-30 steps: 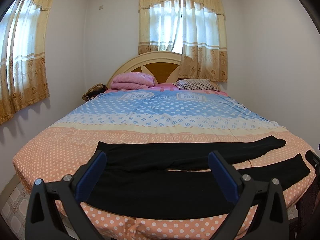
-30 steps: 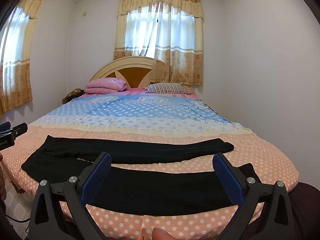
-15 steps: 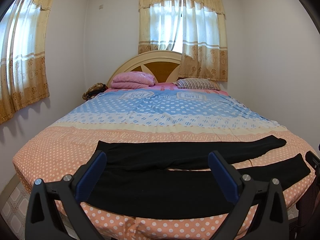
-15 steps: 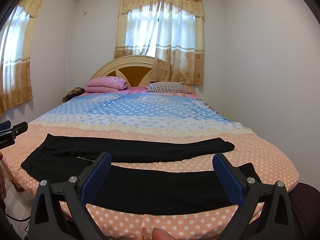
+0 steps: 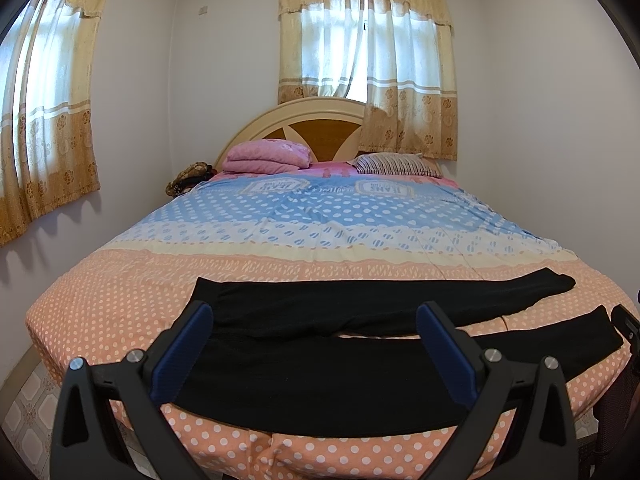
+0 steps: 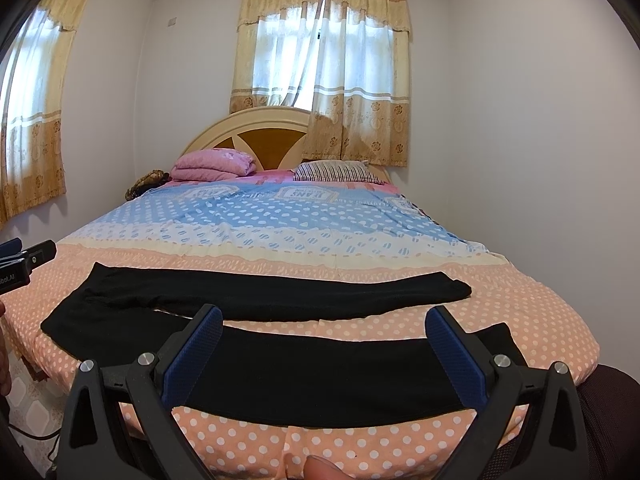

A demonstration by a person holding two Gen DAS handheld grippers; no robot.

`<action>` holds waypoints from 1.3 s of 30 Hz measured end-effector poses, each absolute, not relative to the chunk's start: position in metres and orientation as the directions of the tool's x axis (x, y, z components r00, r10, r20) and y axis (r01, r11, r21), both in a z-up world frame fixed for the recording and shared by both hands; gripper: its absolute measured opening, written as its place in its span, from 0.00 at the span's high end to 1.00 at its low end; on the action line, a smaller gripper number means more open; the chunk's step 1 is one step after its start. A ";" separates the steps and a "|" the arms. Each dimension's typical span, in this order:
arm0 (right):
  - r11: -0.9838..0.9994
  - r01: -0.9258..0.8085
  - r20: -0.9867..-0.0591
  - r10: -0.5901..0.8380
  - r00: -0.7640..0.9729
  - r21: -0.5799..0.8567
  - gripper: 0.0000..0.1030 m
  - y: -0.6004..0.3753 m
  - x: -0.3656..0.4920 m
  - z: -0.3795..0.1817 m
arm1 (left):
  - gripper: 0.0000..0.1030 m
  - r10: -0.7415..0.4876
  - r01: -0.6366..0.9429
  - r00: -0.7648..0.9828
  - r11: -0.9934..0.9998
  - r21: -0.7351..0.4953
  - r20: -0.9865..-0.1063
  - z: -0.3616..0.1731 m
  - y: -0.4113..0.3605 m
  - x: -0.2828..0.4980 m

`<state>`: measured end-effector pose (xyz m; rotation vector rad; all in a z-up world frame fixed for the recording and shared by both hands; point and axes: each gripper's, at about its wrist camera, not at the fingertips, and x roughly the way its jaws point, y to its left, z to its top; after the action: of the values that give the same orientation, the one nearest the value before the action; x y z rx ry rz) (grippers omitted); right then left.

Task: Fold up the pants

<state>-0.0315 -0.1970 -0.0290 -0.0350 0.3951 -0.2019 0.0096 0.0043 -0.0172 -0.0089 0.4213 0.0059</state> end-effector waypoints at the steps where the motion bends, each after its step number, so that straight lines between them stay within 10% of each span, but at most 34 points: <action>1: 0.979 0.190 -0.382 -0.205 0.901 -0.077 0.01 -0.197 -0.030 -0.030 | 0.00 0.004 -0.007 0.912 1.000 -0.006 -0.410 -0.017 0.005 0.011; 30: 0.963 0.251 -0.556 -0.264 0.788 -0.101 0.02 -0.300 0.047 -0.087 | 0.00 0.237 -0.185 0.768 0.972 0.147 -0.595 -0.084 0.155 0.177; 35: 0.969 0.232 -0.626 -0.234 0.744 -0.087 0.29 -0.318 0.067 -0.101 | 0.00 0.201 -0.131 0.715 0.979 0.154 -0.670 -0.106 0.174 0.227; 39: 0.972 0.224 -0.657 -0.216 0.722 -0.073 0.32 -0.325 0.082 -0.107 | 0.09 0.195 -0.115 0.657 0.981 0.159 -0.728 -0.127 0.184 0.262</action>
<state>0.0825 -0.3249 -0.1066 0.0116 0.7245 -0.2426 0.2620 0.1843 -0.1272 0.1017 0.8360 0.1755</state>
